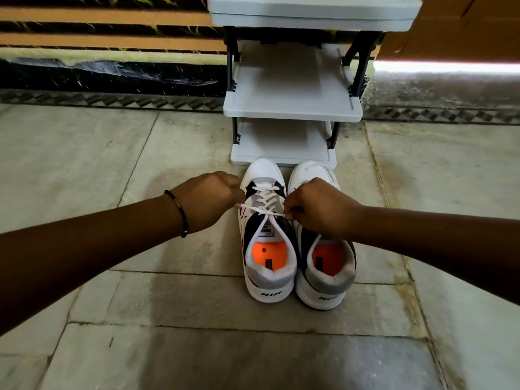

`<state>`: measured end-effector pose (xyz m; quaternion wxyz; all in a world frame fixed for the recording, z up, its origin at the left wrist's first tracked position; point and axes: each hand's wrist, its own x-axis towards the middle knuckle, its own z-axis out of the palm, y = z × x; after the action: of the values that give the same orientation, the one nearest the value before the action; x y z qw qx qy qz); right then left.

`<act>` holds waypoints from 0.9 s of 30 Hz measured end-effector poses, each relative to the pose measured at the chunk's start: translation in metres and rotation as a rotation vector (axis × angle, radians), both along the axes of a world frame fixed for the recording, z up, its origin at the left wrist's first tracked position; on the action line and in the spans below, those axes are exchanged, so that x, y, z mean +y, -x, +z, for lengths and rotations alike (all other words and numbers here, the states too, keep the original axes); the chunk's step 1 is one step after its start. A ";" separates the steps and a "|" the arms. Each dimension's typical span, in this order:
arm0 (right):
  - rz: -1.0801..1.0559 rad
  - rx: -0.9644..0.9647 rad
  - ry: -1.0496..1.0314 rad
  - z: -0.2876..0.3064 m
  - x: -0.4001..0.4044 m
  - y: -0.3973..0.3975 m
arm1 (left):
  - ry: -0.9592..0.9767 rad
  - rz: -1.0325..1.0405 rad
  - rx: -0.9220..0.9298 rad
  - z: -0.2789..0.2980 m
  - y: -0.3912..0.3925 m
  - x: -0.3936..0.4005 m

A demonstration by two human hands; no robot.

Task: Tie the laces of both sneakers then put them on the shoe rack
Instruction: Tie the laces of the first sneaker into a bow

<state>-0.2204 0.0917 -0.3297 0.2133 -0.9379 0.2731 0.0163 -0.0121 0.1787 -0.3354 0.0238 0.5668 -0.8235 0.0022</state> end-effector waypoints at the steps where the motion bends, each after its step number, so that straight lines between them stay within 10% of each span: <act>1: 0.011 0.017 0.012 -0.001 0.001 0.000 | 0.004 -0.013 -0.020 -0.002 -0.001 0.001; 6: 0.022 0.159 0.044 -0.006 0.010 -0.004 | -0.107 0.092 0.104 -0.007 0.005 0.007; 12: -0.577 -0.301 -0.956 0.017 0.003 -0.011 | -0.388 0.658 1.321 0.003 0.038 0.004; 15: -0.686 -0.408 -1.078 0.016 0.005 -0.019 | -0.437 0.758 1.600 0.005 0.052 0.001; 27: -0.760 -0.610 -1.177 0.007 0.009 -0.035 | -0.394 0.607 1.565 -0.005 0.051 0.007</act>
<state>-0.1851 0.1005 -0.3230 0.7349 -0.4740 0.4522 -0.1751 -0.0634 0.1856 -0.3405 0.4840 0.5947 -0.3685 -0.5256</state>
